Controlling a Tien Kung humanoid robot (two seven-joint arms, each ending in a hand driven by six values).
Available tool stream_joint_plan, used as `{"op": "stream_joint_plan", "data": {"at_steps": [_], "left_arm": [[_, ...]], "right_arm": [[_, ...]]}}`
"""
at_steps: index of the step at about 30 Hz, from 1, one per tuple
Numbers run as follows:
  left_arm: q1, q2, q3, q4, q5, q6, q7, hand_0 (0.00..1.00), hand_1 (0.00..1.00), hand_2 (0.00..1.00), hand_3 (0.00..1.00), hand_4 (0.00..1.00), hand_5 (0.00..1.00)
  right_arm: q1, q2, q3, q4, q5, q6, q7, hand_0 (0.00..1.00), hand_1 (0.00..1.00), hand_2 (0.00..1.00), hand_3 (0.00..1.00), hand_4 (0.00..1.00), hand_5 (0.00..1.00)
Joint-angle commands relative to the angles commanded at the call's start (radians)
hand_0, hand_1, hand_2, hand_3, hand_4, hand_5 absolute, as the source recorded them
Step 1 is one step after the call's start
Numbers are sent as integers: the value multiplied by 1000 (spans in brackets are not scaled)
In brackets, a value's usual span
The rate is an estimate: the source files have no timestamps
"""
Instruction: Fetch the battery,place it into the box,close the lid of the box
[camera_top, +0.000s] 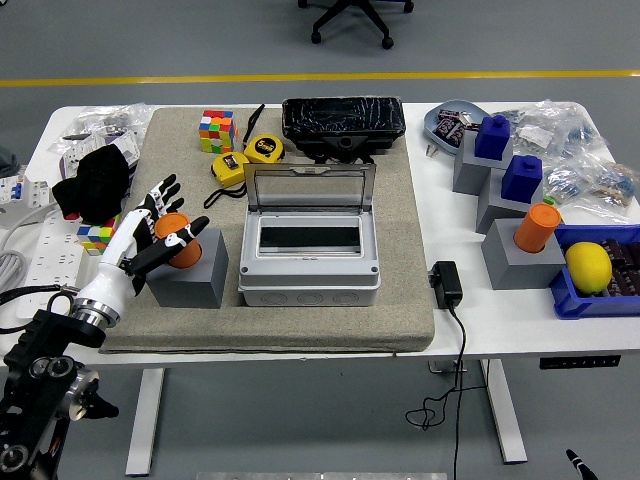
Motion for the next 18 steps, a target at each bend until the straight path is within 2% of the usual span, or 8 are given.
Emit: {"op": "stream_joint_plan", "data": {"at_steps": [5,6,11,12,17,18], "left_arm": [[-6,0,18,9,43,29,-3,998,998,998,998,998,134],[-9,0,24,11,52,42,-6,985,998,998,998,998,23],[-15,0,57,17,52,106,-34,985,998,998,998,998,23],[-16,1,61,19,48,113,-38,881,998,998,998,998,2],[-21,-7,78,24,19,189,-78,881,998,998,998,998,2],[-22,-7,80,25,14,199,-83,758,914,965,933,998,2]], "right_arm": [[1,0,2,0,1,0,1,849,772,765,832,998,998],[1,0,1,0,1,0,1,848,770,762,827,998,998],[2,0,-1,0,6,0,1,848,770,762,827,998,998],[2,0,-1,0,7,0,1,845,768,761,817,998,998],[4,2,-4,0,13,1,2,845,768,761,817,998,998],[4,1,-4,0,13,1,2,845,765,759,816,998,998]]}}
